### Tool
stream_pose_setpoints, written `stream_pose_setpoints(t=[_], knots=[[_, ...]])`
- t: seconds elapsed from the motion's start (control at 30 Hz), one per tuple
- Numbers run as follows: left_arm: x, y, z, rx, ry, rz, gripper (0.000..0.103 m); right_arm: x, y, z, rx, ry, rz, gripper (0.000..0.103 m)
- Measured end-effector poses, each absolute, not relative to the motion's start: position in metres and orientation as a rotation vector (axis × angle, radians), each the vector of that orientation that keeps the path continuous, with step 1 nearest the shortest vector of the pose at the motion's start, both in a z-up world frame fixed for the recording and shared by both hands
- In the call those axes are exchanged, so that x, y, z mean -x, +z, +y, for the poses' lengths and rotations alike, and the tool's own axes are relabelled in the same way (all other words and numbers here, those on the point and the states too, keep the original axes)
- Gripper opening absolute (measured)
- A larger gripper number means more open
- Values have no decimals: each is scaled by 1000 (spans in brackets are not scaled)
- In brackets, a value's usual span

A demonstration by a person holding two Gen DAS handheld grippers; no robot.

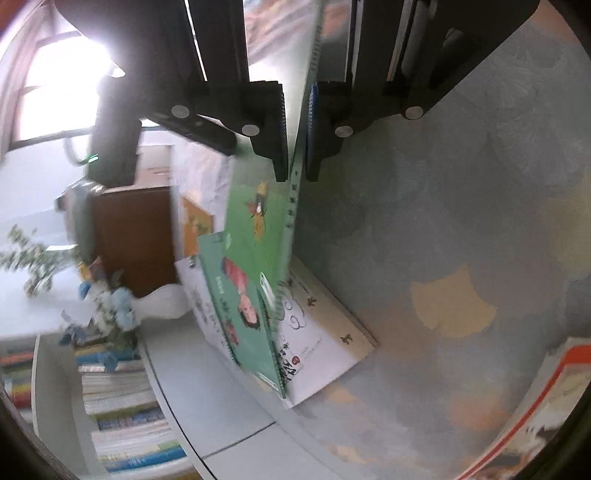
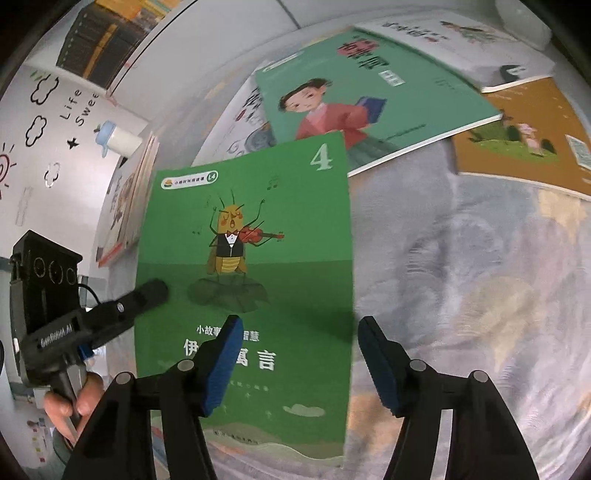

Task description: Organize books

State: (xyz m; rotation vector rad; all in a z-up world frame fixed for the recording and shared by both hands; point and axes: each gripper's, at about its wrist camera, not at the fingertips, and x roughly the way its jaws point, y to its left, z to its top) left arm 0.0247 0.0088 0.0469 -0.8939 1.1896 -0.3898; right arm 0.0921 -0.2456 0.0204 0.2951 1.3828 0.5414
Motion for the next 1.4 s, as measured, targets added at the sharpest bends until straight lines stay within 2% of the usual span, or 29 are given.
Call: stream_pose_setpoints(t=[0.33,0.43,0.67,0.77,1.03,1.2,1.4], knots=[[-43,44,-34,701,-475,1292,11,-94,19,-244,-269,528,1375,57],[-38,46,-41,637,-446,1253,9,-93,18,-246,-271,526,1373,56],[-45,34,-18,936,-462,1301,5,-85,21,-258,-296,520,1401,55],[-50,26,-9,1096,-471,1336,5,-72,16,-277,-410,537,1447,55],[-58,31,-17,1064,-483,1381,5,-12,-7,-310,-731,600,1564,55],[-64,25,-16,983,-475,1424,6,-4,5,-305,-617,555,1520,55],[-61,39,-28,715,-481,1359,7,-64,41,-293,-396,503,1340,55]])
